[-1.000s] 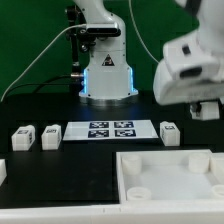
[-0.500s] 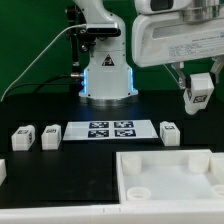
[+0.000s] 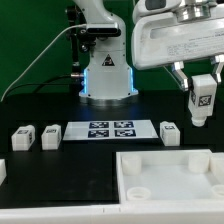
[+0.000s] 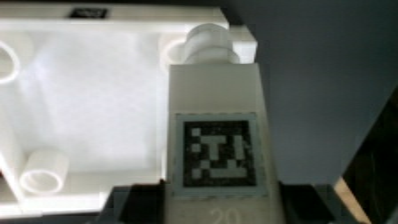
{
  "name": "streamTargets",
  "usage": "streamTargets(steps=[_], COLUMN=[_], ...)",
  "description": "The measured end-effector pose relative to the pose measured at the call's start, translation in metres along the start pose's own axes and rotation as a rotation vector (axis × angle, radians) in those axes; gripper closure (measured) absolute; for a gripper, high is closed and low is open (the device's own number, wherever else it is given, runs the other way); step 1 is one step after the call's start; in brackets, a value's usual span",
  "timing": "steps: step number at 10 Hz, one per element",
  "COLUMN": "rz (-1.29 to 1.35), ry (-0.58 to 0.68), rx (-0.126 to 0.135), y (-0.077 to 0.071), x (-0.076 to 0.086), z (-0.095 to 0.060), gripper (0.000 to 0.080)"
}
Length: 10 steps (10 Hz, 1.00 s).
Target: Assemble one leg
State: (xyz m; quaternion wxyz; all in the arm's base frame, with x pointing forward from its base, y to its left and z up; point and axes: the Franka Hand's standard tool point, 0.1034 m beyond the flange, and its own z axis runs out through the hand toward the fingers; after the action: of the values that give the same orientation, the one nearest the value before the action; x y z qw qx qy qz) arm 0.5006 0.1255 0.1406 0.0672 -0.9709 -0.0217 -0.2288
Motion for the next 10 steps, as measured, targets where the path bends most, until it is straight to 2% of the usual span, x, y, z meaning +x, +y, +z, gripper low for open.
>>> streamTargets(steps=[1,2,3,4,5,7,8,9,10], rz=[-0.004,-0.005,-0.009,-0.017,-0.021,-0.044,-0.045,-0.084,-0.085], ry=[0.108,0.082,0.053,0.058,0.064,0.090,0.105,0.106,0.103], rx=[0.011,0.010,0.007,0.005,-0.003,-0.002,0.001,0.000,0.000], y=[-0.002,-0.001,-0.001,0.000,0.001,-0.001,-0.004,-0.003,-0.003], x=[0.000,-0.012,-0.015,-0.010,0.010,0.057,0.069,0.073,0.072], z=[-0.001,0.007,0.009,0.009,0.009,0.011,0.014,0.022,0.024], gripper=[0.0506,0.0506,0.0506,0.0506,0.0506,0.0506,0.0506,0.0506,0.0506])
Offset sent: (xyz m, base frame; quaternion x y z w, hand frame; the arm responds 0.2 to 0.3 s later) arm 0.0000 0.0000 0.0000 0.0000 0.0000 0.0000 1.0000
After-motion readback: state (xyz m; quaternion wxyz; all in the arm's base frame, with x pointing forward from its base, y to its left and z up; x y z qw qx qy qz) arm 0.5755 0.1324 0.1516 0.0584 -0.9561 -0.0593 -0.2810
